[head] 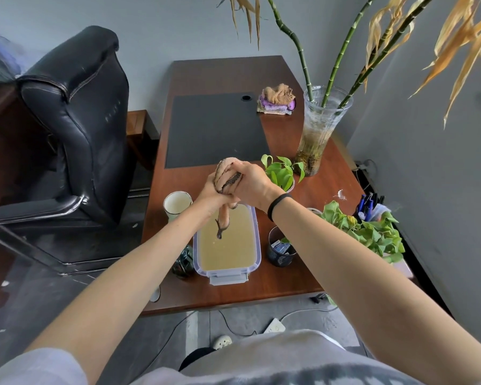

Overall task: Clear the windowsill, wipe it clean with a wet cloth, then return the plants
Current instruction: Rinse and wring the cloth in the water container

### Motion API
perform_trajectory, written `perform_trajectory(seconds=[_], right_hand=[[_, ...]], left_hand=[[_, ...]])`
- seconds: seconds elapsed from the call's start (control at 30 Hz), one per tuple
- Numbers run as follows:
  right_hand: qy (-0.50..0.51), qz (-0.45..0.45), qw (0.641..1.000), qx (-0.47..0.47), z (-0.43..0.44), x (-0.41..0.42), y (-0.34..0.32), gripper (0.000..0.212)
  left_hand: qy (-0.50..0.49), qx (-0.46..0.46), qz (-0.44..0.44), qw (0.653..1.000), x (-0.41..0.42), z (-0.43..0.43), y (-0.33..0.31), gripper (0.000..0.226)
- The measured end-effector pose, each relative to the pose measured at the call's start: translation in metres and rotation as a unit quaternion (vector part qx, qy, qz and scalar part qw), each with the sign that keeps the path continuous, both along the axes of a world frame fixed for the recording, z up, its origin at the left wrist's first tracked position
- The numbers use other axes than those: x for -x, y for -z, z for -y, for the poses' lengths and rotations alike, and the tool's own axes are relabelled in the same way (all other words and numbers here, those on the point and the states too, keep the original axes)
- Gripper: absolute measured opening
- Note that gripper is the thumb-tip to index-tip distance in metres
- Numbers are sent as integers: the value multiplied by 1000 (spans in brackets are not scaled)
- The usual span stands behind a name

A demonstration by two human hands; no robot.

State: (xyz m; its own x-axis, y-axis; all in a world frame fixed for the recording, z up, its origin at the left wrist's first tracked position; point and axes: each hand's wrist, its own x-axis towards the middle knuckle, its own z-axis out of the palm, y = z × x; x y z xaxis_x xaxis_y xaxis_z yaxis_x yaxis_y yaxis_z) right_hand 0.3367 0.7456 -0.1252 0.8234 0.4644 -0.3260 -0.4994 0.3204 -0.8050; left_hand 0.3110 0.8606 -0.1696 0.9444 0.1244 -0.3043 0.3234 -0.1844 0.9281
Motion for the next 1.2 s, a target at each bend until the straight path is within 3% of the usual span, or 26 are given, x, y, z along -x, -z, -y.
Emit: perform_trajectory(seconds=[0.1, 0.2, 0.27, 0.37, 0.53, 0.67, 0.73, 0.83, 0.97, 1.07, 1.13, 1.2], right_hand=[[89, -81, 992, -43, 7, -3, 11, 29], [164, -118, 978, -53, 16, -10, 32, 25], [130, -115, 985, -5, 24, -11, 45, 25], [46, -130, 989, 53, 35, -7, 59, 48], [-95, 27, 962, 253, 39, 1, 56, 69], [-156, 108, 957, 218, 28, 2, 56, 91], [-171, 103, 966, 162, 23, 5, 57, 71], [-164, 99, 976, 99, 18, 13, 57, 32], [-107, 85, 979, 150, 9, 18, 61, 24], [-76, 35, 960, 267, 11, 18, 65, 19], [-105, 0, 959, 264, 17, 18, 68, 14], [-125, -19, 962, 241, 22, 18, 68, 17]], left_hand=[[26, -34, 6, 999, 2, -4, -1, 44], [22, -63, 24, 997, 4, -8, -3, 37], [3, -76, 40, 996, 4, -7, -4, 43], [-8, -112, 57, 992, 4, -10, -5, 58], [73, -211, 84, 971, 2, -12, -18, 42], [129, -183, 75, 972, -3, -7, -31, 39], [134, -143, 55, 979, -3, -3, -35, 41], [55, -18, 8, 998, -2, 3, -33, 31], [-28, 78, -39, 996, -2, 10, -25, 15], [17, -14, -51, 998, 2, 7, -20, 10], [101, -138, -61, 983, 2, -4, -17, 22], [176, -159, -74, 969, 1, -15, -19, 33]])
